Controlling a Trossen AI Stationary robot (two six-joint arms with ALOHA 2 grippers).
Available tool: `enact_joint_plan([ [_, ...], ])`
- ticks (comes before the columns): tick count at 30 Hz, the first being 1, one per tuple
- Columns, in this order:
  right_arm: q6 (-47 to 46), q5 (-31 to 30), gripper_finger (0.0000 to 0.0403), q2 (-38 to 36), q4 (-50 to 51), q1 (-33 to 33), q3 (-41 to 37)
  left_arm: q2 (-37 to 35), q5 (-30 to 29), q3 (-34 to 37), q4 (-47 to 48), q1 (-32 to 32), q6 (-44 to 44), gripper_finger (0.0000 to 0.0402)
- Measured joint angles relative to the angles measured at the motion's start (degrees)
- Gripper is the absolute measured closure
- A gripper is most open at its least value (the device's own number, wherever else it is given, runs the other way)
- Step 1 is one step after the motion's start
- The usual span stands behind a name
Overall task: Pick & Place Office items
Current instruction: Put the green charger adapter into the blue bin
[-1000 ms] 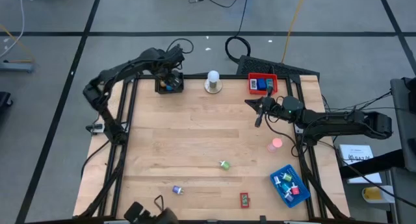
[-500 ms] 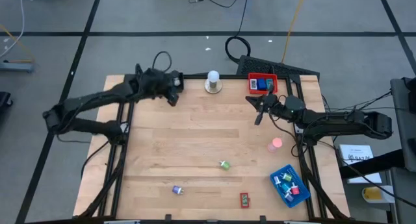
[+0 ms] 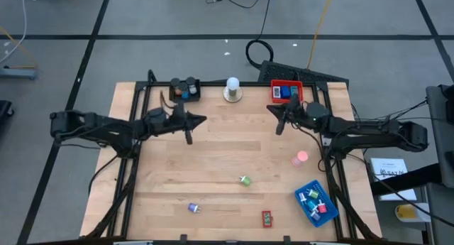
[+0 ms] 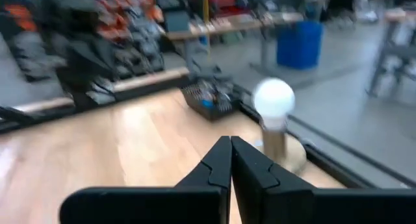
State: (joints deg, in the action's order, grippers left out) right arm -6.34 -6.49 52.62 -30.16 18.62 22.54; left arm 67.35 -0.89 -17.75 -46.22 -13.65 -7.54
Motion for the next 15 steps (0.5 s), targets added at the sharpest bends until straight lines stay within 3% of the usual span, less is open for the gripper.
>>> enact_joint_plan([
  [9, -5.7, -12.1, 0.0403, 1.8, 28.8, -9.0, 13.4, 0.2, -0.2, 2.1, -3.1, 2.8, 1.2, 0.0378],
  [15, -16.9, -18.6, 0.0403, 6.9, 43.0, -17.1, 21.6, 0.2, -0.2, 2.1, -3.4, 3.4, 1.2, 0.0378],
])
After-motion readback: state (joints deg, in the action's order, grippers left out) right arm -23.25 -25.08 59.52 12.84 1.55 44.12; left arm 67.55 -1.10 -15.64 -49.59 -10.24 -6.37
